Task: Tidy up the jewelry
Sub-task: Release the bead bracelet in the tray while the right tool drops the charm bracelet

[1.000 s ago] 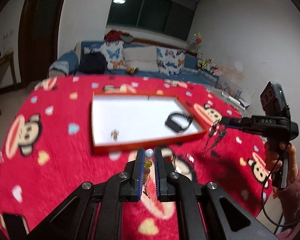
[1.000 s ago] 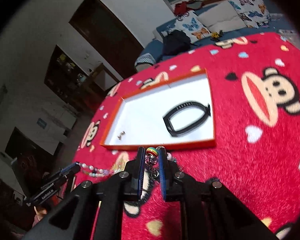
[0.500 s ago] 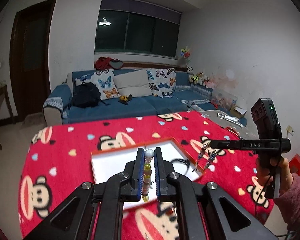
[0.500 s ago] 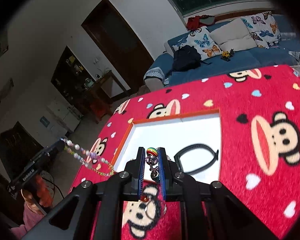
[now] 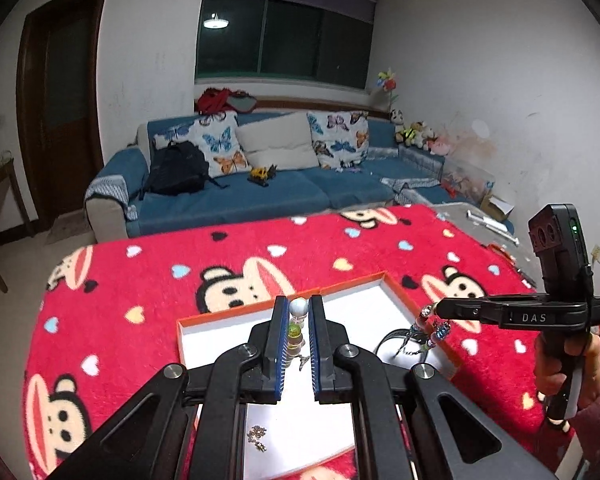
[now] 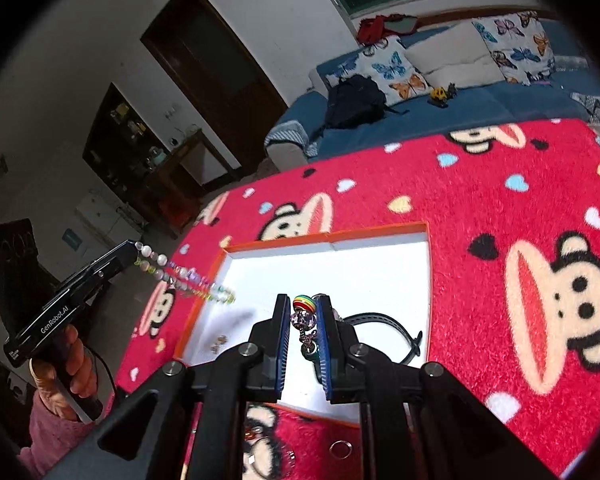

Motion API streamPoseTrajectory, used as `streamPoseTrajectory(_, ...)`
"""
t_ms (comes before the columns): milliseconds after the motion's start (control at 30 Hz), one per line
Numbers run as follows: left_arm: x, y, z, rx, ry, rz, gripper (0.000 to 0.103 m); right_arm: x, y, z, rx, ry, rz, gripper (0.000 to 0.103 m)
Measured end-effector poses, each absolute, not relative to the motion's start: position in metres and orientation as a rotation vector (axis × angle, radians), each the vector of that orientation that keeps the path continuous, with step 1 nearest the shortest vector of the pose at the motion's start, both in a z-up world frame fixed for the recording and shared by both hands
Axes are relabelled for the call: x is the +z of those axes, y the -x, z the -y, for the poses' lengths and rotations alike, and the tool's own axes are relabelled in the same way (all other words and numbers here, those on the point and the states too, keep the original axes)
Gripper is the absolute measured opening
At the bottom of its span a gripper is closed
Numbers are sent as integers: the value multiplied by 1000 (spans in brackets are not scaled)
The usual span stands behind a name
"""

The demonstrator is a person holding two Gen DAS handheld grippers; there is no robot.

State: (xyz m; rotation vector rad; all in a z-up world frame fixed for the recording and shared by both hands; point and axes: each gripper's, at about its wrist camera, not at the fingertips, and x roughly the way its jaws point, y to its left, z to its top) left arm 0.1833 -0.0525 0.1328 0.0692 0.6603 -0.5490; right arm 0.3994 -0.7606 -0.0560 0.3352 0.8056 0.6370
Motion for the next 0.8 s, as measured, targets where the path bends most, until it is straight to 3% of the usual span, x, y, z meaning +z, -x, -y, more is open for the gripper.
streamPoseTrajectory(467, 30, -241, 55, -511, -64, -853, 9, -95, -402, 739, 523, -139, -859, 16)
streamPoseTrajectory(800, -11, -259, 49, -477, -44, -946, 11, -103, -405, 733, 502, -87, -875, 16)
